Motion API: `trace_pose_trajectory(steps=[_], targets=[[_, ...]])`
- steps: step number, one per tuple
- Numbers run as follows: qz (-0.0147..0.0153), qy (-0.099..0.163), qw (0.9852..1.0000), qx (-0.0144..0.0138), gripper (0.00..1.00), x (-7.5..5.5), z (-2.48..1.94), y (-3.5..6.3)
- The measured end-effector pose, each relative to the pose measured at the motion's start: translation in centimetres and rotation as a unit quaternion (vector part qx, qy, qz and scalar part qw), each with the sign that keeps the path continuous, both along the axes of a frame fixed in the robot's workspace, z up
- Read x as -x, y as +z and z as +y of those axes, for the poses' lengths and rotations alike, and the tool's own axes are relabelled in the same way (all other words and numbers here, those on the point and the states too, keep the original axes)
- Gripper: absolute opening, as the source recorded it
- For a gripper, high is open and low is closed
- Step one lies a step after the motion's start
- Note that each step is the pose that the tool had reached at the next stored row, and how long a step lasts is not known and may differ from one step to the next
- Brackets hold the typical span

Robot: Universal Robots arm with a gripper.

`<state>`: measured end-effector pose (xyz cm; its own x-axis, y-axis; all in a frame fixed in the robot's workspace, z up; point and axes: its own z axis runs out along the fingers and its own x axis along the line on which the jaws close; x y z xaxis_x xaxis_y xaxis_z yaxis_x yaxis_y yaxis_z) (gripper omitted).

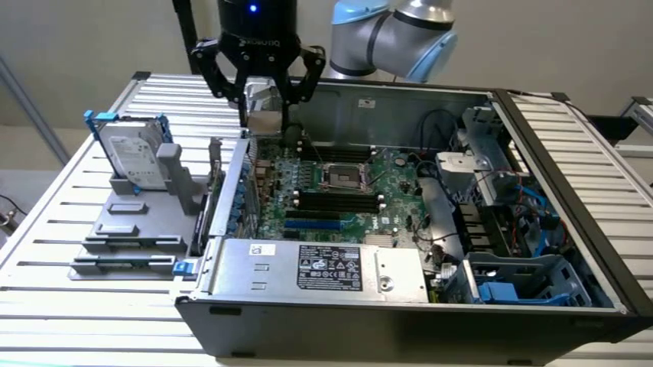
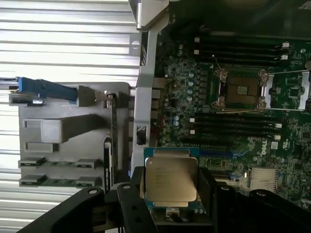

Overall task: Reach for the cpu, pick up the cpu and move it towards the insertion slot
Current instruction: 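Pick up the cpu and move it towards the insertion slot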

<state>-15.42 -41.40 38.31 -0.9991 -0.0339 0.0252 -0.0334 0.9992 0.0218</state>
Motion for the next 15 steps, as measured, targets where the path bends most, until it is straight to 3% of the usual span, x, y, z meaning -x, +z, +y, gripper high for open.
trace_pose_trajectory(steps=[5,9,12,15], targets=[[0.0001,0.0,1.0,-0.0002,0.54,-2.1,0.07,-0.01],[0.0001,0.0,1.0,-0.0002,0.54,-3.4,0.44,-0.12],[0.0001,0.0,1.0,-0.0002,0.54,-4.1,1.09,-0.29],[0.0,0.0,1.0,-0.0003,0.54,-4.9,2.12,-0.54]])
